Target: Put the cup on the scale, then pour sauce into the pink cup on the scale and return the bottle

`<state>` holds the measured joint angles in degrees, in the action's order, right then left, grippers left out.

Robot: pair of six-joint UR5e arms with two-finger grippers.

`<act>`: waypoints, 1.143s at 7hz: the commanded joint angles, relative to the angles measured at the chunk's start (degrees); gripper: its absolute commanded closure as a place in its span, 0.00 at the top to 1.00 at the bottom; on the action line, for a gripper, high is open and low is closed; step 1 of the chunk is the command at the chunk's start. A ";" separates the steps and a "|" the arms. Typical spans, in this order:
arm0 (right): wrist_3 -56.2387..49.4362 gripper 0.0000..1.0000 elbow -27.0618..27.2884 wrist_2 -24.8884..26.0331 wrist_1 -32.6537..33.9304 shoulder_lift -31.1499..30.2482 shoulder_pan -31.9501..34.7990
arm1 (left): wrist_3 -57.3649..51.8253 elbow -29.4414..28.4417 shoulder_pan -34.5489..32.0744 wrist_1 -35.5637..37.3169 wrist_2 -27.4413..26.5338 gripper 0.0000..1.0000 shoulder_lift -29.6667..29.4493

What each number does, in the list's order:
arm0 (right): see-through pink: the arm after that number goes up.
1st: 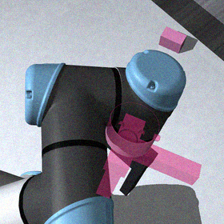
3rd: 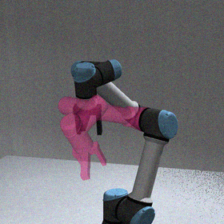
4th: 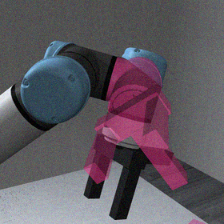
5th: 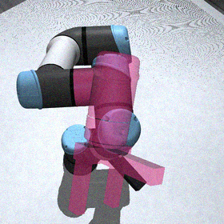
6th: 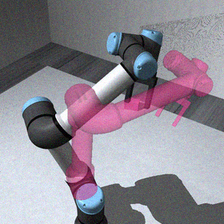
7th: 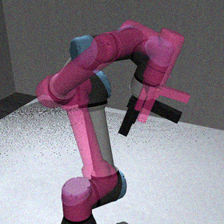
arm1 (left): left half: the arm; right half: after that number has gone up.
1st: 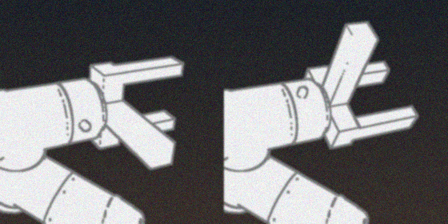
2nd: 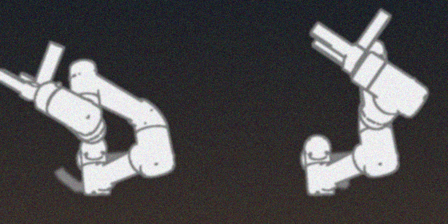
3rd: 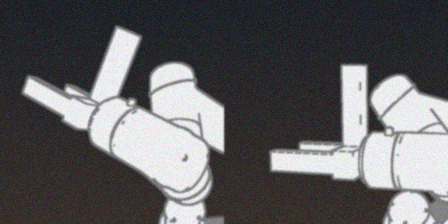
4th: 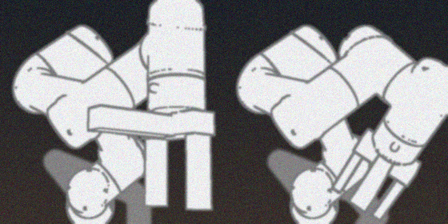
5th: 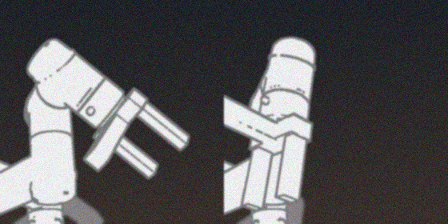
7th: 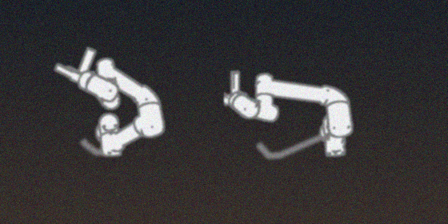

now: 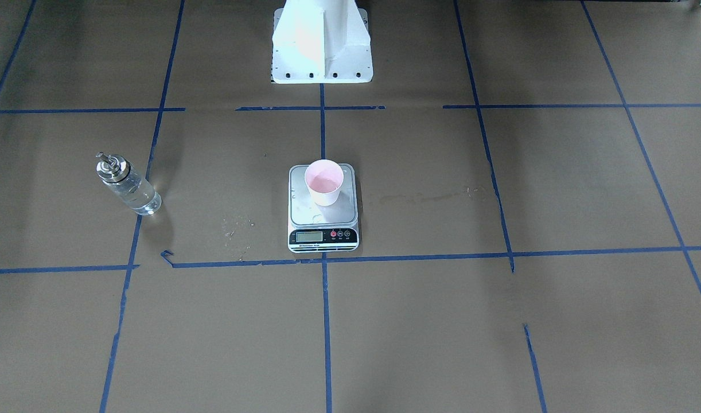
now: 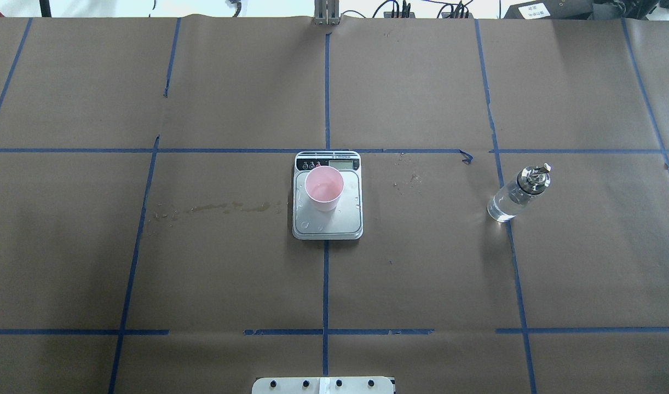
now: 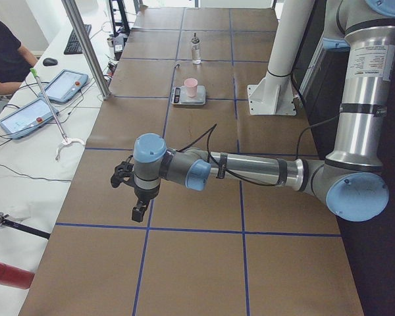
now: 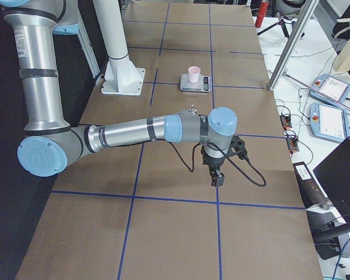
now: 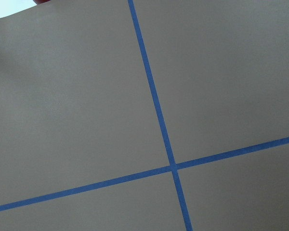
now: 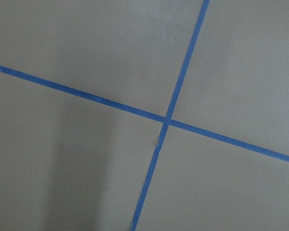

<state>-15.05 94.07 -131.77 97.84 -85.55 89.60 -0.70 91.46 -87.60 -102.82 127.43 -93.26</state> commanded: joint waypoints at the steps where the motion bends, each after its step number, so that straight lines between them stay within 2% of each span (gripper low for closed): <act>1: 5.00 1.00 -3.01 -0.07 -4.30 -0.57 -1.00 | 0.00 -0.49 -0.03 0.16 0.01 1.00 0.09; 2: 10.86 1.00 -3.27 -0.33 -6.76 -0.75 -1.00 | 0.00 -0.58 -0.03 0.86 0.01 1.00 0.61; 4: 12.93 1.00 -3.80 -1.12 -11.78 -2.77 -1.00 | -0.35 0.12 -0.03 0.86 0.19 1.00 4.73; 5: 13.02 1.00 -3.98 -3.56 -11.80 -2.78 -1.00 | -0.35 0.21 -0.12 1.13 0.62 1.00 5.27; 6: 13.11 1.00 -3.98 -4.28 -11.80 -2.86 -0.92 | -0.35 0.13 -0.12 3.22 4.63 1.00 5.28; 8: 17.92 1.00 -4.15 -4.64 -11.79 -2.86 -1.00 | -0.26 -0.22 -0.12 3.94 8.70 1.00 5.10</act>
<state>-0.03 89.98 -135.99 86.12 -88.38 88.62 -1.00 91.43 -87.71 -99.39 133.68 -88.11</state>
